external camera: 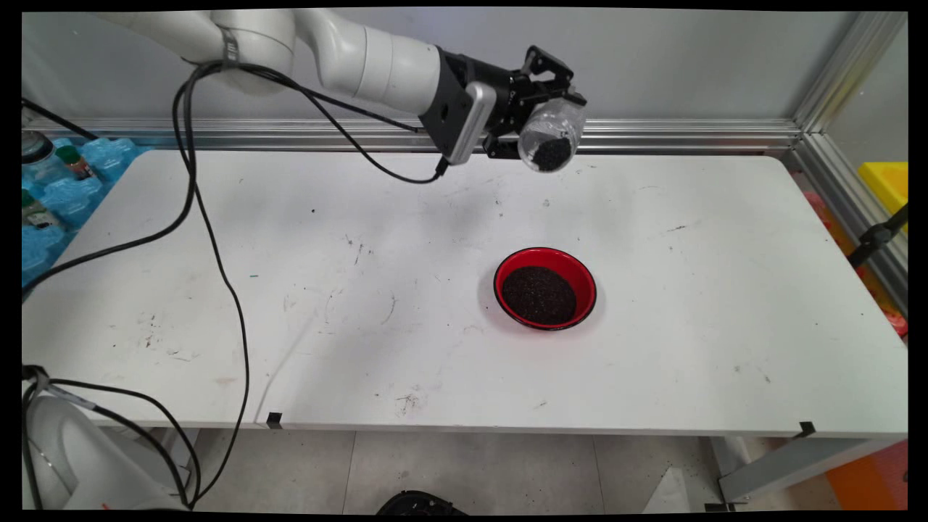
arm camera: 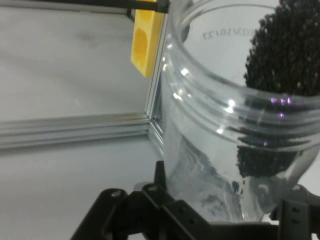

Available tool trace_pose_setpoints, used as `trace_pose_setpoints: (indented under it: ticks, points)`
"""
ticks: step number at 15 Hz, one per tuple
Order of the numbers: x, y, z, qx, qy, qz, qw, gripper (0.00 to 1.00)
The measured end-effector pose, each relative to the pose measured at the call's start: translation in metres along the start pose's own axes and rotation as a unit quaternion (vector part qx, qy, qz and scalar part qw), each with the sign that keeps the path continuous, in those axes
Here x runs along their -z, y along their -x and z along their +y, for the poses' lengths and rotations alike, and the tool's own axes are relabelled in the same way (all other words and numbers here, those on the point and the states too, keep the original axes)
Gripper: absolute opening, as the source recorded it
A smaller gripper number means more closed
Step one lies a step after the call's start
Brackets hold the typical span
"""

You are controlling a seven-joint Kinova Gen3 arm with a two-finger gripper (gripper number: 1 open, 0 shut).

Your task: Pour the black seasoning powder in the red bowl

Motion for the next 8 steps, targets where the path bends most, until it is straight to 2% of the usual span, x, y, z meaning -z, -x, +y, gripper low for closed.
trace_pose_setpoints:
  ticks: [4,5,6,8]
  points:
    - [0.006,0.012,0.000,0.038,0.014,-0.019,0.9990,0.00]
    - [0.008,0.012,-0.004,0.066,-0.001,-0.008,0.9978,0.00]
    - [0.012,0.008,-0.011,0.087,-0.023,0.016,0.9958,0.00]
    - [0.024,-0.003,-0.031,0.122,-0.074,0.079,0.9866,0.00]
